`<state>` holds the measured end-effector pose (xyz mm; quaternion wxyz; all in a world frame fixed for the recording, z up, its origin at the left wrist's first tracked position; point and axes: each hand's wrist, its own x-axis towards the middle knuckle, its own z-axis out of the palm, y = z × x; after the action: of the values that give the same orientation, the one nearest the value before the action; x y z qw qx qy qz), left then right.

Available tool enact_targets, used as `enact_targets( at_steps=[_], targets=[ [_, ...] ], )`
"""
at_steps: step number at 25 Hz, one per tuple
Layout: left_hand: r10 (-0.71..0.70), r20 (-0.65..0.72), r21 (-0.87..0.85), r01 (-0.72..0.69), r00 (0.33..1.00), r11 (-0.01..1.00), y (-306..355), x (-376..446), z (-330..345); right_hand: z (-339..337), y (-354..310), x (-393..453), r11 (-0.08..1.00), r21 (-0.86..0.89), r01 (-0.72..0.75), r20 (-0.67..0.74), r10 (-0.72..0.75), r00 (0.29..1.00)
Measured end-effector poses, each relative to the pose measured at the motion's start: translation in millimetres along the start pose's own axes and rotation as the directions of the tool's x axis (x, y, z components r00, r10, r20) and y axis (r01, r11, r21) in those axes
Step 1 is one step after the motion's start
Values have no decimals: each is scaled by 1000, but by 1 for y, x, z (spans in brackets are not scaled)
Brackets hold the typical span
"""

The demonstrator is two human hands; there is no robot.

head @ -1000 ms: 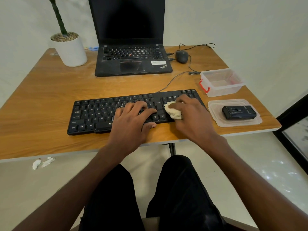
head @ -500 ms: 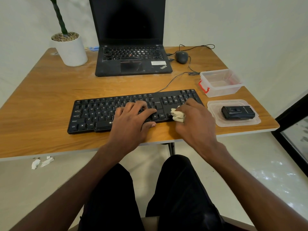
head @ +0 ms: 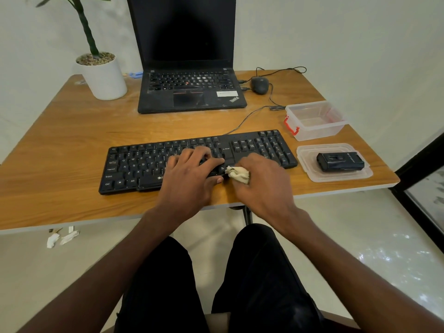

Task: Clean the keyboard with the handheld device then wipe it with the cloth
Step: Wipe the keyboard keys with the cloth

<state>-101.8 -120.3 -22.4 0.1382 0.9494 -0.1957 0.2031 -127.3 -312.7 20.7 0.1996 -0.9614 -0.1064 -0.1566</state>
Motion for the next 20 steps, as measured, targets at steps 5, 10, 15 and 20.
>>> enact_targets(
  at_steps=[5,10,15,20],
  targets=[
    [-7,7,-2,7,1000,1000,1,0,-4,-14,39,9,994,-91,-61,-59,55,997],
    [-45,-39,-44,43,998,998,8,0,-8,-33,67,18,962,-101,-254,-215,228,950],
    [47,-13,-29,-48,999,998,33,10,7,-20,63,25,999,-17,36,46,-35,998],
    [56,-28,-30,-57,998,998,28,6,14,-40,78,25,902,-256,-349,-133,325,936]
  ],
)
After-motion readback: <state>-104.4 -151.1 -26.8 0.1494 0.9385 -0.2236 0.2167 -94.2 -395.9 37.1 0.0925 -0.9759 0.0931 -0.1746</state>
